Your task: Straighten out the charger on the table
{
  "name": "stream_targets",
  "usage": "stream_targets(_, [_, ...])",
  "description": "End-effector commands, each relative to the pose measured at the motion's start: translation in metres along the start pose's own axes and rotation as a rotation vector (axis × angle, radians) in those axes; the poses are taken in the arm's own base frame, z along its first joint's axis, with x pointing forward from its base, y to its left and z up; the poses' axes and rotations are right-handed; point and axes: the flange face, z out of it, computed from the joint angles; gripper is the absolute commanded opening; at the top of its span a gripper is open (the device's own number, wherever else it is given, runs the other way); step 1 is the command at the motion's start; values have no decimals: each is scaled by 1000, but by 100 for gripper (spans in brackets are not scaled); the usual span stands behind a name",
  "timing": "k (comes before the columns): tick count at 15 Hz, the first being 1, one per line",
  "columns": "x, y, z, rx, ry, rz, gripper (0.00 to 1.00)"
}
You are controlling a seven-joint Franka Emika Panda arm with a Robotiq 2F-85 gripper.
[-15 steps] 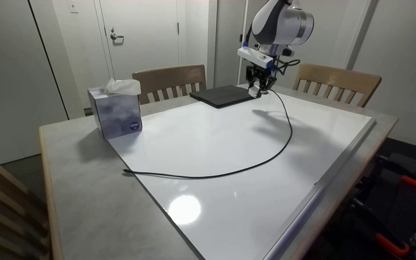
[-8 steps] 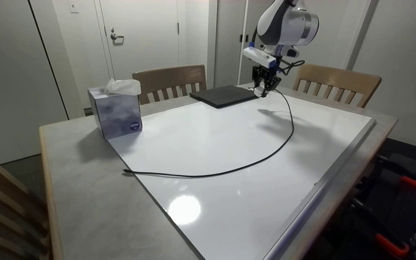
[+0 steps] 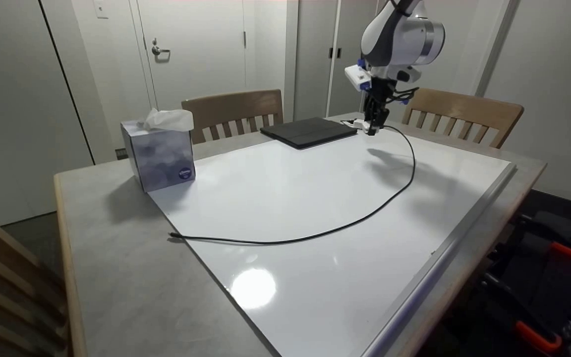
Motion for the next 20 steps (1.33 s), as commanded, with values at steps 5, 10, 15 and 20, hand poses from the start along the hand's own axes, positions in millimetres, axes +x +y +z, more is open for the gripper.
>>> stream_targets(5, [10,-4,6,-15,10,143,26])
stream_targets(10, [30,-26,13,38,20,481,26])
stream_targets(15, [101,-57,21,83,56,766,26])
stream_targets(20, [147,-60,24,66,64,889,51])
